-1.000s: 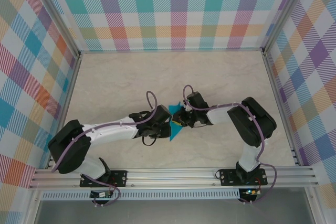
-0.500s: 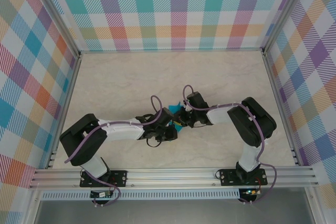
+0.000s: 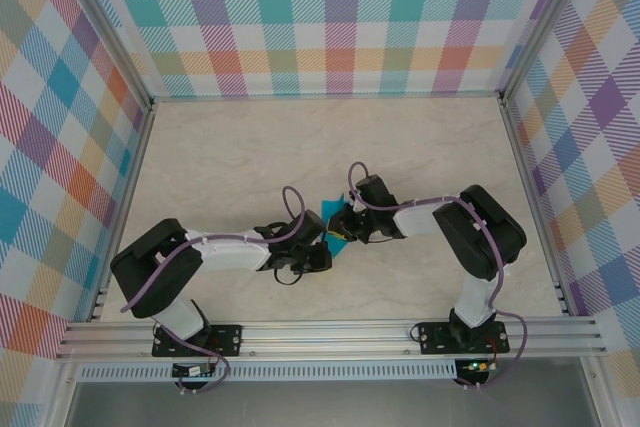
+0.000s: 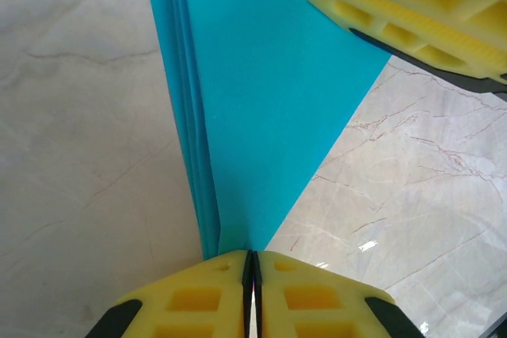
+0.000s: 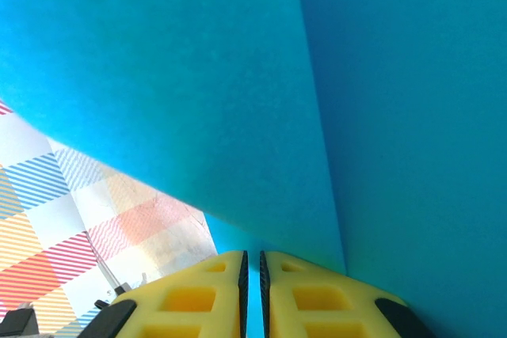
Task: Fold a paper plane with a square sheet of paper (pick it up from the middle)
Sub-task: Fourth fold the wing at the center of the table.
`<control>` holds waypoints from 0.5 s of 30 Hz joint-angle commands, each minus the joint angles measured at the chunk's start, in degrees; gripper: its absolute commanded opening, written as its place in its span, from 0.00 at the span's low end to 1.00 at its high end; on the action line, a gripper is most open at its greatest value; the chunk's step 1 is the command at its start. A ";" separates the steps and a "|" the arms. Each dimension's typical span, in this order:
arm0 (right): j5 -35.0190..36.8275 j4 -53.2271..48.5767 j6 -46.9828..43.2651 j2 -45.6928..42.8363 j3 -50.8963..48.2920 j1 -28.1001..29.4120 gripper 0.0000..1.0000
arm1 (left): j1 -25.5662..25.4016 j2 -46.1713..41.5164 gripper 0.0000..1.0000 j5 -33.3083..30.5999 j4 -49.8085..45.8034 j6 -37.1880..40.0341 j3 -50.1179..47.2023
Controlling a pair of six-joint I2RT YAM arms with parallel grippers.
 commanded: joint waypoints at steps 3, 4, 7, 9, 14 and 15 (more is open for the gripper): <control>5.15 -10.64 -0.03 5.92 -3.14 0.63 0.15 | 0.92 -2.18 0.11 2.15 0.63 -2.92 -3.80; 5.09 -10.58 -0.03 5.94 -3.07 0.65 0.15 | 0.90 -3.18 0.11 2.51 1.67 -3.42 -4.09; 5.22 -10.82 -0.03 5.97 -3.00 0.62 0.15 | 1.07 -7.06 0.13 1.75 2.06 -3.60 -3.60; 5.28 -10.61 0.05 5.97 -3.05 0.69 0.15 | 1.72 -8.26 0.14 0.41 0.64 -3.07 -2.78; 5.13 -10.59 0.05 6.23 -2.80 0.62 0.15 | 3.62 -5.20 0.15 3.07 6.23 -3.51 -2.47; 5.17 -10.78 0.05 6.17 -2.86 0.62 0.15 | 3.59 -4.28 0.15 3.36 6.85 -3.50 -2.11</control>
